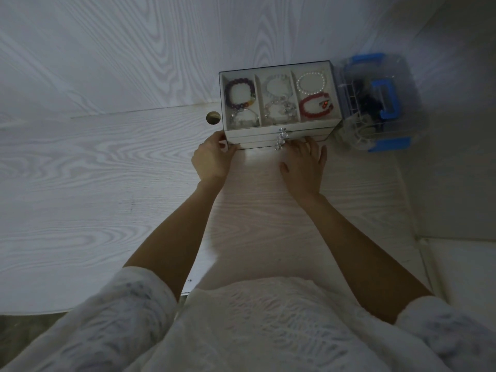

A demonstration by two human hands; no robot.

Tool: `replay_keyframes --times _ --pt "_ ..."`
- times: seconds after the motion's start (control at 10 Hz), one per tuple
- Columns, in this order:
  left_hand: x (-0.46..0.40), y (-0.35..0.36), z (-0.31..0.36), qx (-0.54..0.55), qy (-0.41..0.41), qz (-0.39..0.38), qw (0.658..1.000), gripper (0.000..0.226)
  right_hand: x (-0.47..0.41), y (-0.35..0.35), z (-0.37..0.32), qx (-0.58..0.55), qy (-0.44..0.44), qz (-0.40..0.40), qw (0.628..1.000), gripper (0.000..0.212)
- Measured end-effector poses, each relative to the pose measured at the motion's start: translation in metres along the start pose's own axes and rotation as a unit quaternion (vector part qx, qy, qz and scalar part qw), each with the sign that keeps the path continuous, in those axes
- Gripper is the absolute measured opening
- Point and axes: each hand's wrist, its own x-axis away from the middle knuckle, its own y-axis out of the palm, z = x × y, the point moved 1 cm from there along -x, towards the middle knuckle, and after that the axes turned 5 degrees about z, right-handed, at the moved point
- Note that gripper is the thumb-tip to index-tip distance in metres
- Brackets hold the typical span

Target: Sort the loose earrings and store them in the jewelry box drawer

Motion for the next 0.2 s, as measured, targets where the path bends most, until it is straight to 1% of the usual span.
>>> replay_keyframes --times 0.1,0.2 --pt "-0.0012 -0.0025 -0.0007 -0.012 0.001 -0.005 1.0 0.029 0.0026 0.0023 0.0009 -0.001 -0.005 -0.016 1.0 0.049" --pt "-0.0019 -0.0092 -0.0057 0.007 -0.002 -0.044 0.999 0.029 0.007 -0.0009 0.0021 0.0 0.005 -0.045 0.999 0.046"
